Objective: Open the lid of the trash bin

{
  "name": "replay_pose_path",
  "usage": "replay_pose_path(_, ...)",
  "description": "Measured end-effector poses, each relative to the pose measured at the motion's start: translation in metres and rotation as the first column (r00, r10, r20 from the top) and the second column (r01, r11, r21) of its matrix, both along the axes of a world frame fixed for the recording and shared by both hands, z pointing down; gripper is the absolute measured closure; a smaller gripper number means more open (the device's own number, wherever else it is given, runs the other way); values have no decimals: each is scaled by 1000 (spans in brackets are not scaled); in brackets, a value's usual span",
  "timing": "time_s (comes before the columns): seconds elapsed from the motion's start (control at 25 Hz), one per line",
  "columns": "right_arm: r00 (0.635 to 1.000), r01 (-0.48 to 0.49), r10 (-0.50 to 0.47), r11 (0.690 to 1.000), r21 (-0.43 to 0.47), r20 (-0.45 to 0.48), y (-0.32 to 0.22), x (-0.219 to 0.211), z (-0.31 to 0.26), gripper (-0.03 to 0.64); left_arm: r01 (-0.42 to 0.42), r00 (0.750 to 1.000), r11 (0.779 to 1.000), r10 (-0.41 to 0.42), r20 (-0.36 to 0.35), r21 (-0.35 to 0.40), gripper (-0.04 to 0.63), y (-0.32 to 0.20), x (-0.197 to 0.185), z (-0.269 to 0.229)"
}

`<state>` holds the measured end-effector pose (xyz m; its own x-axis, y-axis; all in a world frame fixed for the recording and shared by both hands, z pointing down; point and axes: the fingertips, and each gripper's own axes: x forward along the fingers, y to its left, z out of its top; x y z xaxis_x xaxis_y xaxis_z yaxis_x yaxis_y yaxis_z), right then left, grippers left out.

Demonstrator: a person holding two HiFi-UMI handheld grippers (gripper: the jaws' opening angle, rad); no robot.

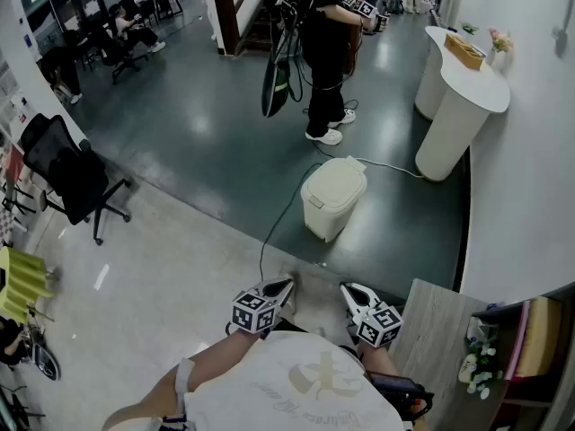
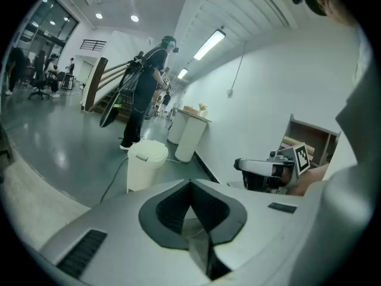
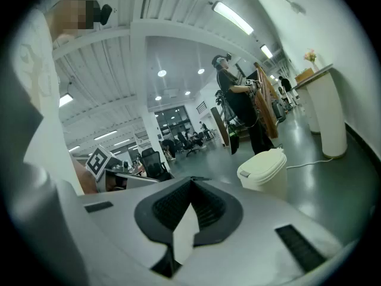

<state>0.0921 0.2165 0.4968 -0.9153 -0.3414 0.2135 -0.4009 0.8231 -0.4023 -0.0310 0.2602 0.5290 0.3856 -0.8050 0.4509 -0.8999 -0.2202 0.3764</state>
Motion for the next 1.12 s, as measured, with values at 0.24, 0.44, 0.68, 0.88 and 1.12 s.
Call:
replay_pose_path(0.24,1000,-4,4,1000,6,-1,-8,1,1,614,-3,1000,1000,3,2,1,583,-10,2,3)
replay_pose_path(0.44,999,-52,52,998,-25,4,-11,5,5,612,-10,1000,1000,10,3,-8,583,-6,0,5)
replay_pose_path(0.68,998,-57,57,998,-26,2,-11,4,9,612,5,1000,1000,-5,2,-12,583,0,-4,9)
replay_pose_path(0.88,999,-49,49,998,-27,-2,-11,2,9,612,28,1000,1000,-28,-3,-11,583,1,-7,8)
replay_pose_path(1.12,999,-52,52,998,-33,-3,-17,8,11,612,33,999,999,-33,2,-4,583,-3,-2,6)
